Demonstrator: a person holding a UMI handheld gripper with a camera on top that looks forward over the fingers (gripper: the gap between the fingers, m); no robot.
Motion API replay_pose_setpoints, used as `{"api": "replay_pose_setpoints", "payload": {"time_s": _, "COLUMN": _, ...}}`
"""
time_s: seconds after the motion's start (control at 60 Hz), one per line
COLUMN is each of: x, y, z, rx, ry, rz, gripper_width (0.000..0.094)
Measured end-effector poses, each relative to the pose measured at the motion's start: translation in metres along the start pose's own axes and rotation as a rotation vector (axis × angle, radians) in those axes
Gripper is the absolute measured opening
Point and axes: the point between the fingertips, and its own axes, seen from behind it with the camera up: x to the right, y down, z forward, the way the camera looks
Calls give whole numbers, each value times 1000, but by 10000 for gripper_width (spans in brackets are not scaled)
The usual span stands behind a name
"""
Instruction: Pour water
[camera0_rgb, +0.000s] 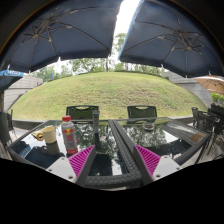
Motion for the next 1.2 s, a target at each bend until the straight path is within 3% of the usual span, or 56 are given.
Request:
{"api": "replay_pose_setpoints", "payload": {"time_s": 0.217, "x": -101, "y": -13, "z": 38, "rx": 7, "ry": -211, "rz": -64, "gripper_width": 801}}
{"api": "replay_pose_setpoints", "payload": {"time_s": 0.417, "x": -182, "y": -14, "z": 107, "rx": 6, "ry": -300, "rz": -45, "gripper_width": 802}}
{"api": "replay_pose_setpoints", "payload": {"time_s": 0.633, "x": -213, "y": -20, "z": 184, "rx": 35, "ry": -232, "rz": -27, "gripper_width": 789}}
{"api": "replay_pose_setpoints", "payload": {"time_s": 0.667, "x": -216, "y": -16, "z": 190, "rx": 25, "ry": -222, "rz": -29, "gripper_width": 665}}
{"api": "replay_pose_setpoints", "payload": {"time_s": 0.683, "x": -215, "y": -12, "z": 192, "rx": 17, "ry": -213, "rz": -35, "gripper_width": 490}}
{"api": "replay_pose_setpoints", "payload": {"time_s": 0.833, "x": -203, "y": -21, "z": 200, "rx": 101, "ry": -147, "rz": -43, "gripper_width": 334}}
{"api": "replay_pose_setpoints", "payload": {"time_s": 1.033, "x": -212, "y": -21, "z": 212, "rx": 91, "ry": -137, "rz": -133, "gripper_width": 322}}
{"api": "replay_pose_setpoints", "payload": {"time_s": 1.2, "x": -246, "y": -64, "z": 234, "rx": 173, "ry": -63, "rz": -715, "gripper_width": 322}}
